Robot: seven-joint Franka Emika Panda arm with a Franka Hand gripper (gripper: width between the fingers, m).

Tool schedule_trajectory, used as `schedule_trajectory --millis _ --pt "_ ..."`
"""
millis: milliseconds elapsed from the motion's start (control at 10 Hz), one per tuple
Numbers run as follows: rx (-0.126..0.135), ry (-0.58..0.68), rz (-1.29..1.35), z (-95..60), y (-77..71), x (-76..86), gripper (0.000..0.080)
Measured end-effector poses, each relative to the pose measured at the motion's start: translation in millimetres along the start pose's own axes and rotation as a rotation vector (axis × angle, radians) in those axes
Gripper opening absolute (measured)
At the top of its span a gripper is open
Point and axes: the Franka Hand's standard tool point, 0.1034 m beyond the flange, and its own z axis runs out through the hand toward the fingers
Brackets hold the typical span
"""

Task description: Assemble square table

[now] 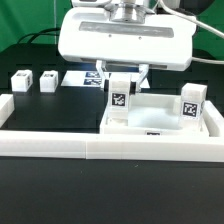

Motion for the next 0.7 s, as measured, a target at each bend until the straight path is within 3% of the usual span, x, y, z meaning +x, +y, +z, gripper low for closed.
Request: schedule_trajectory --millis 300,700 --pt "0.005 0.025 -0.011 2.6 -9.8 3.2 0.0290" --pt "0.006 0.018 -0.011 3.5 -9.5 2.6 0.0292"
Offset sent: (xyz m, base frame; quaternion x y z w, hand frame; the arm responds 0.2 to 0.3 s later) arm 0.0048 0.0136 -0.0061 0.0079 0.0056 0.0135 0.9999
